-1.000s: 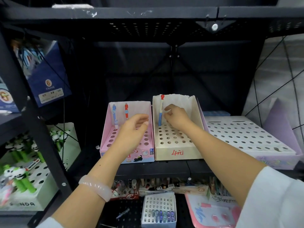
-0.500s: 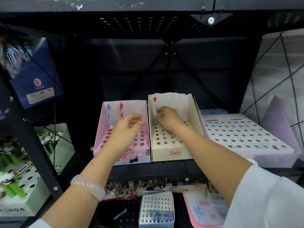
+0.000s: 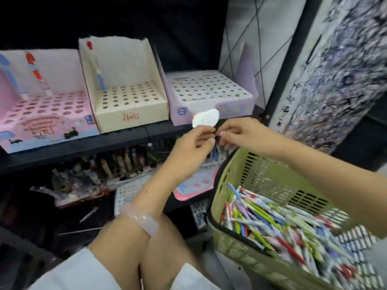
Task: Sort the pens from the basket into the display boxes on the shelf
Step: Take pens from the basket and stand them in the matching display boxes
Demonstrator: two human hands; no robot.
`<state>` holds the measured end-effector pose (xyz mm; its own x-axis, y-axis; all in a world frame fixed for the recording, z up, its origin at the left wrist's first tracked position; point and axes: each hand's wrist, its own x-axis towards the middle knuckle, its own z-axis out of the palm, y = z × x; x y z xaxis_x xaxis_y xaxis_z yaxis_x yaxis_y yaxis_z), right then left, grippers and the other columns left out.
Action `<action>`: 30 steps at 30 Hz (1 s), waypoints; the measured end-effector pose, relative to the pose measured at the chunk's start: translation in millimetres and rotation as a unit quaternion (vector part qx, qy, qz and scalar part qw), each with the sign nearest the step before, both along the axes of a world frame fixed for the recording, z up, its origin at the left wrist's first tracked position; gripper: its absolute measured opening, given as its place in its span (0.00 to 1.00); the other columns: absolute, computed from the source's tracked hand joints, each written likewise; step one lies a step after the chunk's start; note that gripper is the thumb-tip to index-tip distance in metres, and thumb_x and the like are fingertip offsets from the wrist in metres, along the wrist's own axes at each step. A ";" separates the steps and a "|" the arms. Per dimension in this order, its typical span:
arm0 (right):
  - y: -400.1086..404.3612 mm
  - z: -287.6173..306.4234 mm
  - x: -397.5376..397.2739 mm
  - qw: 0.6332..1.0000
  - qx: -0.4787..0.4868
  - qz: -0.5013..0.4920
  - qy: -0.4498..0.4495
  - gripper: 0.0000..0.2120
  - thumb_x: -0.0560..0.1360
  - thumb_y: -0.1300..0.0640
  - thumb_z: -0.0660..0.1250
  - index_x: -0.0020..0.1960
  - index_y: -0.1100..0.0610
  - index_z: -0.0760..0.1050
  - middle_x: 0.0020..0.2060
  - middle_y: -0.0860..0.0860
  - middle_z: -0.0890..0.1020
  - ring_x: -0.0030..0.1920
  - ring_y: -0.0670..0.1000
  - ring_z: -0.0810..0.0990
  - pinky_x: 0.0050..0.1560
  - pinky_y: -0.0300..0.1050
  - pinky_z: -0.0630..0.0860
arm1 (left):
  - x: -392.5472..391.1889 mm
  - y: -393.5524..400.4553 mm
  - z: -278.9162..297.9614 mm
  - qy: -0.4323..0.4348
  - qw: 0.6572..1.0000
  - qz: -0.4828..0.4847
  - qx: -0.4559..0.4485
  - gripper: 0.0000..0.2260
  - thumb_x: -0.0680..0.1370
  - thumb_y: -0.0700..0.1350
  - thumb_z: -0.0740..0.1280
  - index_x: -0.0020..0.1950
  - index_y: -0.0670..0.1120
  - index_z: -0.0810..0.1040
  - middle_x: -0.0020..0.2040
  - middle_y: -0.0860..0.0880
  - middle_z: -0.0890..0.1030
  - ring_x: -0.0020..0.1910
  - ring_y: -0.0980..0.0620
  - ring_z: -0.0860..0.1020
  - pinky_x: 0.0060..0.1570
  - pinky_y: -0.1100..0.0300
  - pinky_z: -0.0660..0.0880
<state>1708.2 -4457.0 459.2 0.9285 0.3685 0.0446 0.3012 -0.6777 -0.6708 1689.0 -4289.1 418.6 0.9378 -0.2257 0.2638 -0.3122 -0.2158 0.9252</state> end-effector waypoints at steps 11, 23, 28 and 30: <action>-107.1 -189.0 -31.6 0.900 -0.363 -0.001 0.240 0.25 0.77 0.50 0.63 0.69 0.60 0.65 0.65 0.58 0.71 0.61 0.57 0.73 0.60 0.48 0.72 | -27.0 -79.3 -94.4 0.019 0.963 -0.120 0.241 0.13 0.79 0.44 0.60 0.64 0.48 0.74 0.62 0.52 0.76 0.65 0.52 0.70 0.63 0.59 0.67; -121.4 -272.1 -0.4 0.881 -0.407 -0.169 0.175 0.38 0.72 0.47 0.68 0.73 0.59 0.52 0.68 0.59 0.60 0.70 0.59 0.60 0.68 0.55 0.62 | -22.6 -80.1 -105.5 0.034 0.970 -0.095 0.222 0.13 0.79 0.44 0.60 0.63 0.51 0.74 0.61 0.54 0.77 0.58 0.57 0.74 0.59 0.59 0.71; -126.7 -269.7 12.6 0.880 -0.417 -0.162 0.158 0.37 0.70 0.47 0.71 0.70 0.59 0.57 0.67 0.57 0.64 0.69 0.59 0.62 0.67 0.55 0.63 | -23.2 -81.2 -105.4 0.040 0.976 -0.087 0.197 0.12 0.79 0.43 0.61 0.61 0.50 0.76 0.56 0.56 0.76 0.55 0.59 0.74 0.57 0.61 0.71; -123.5 -274.5 10.6 0.888 -0.405 -0.161 0.146 0.35 0.70 0.51 0.71 0.70 0.59 0.57 0.66 0.58 0.63 0.67 0.59 0.62 0.64 0.52 0.67 | -23.5 -81.0 -105.1 0.037 0.977 -0.086 0.191 0.12 0.79 0.42 0.61 0.61 0.49 0.76 0.55 0.56 0.76 0.53 0.60 0.74 0.56 0.61 0.71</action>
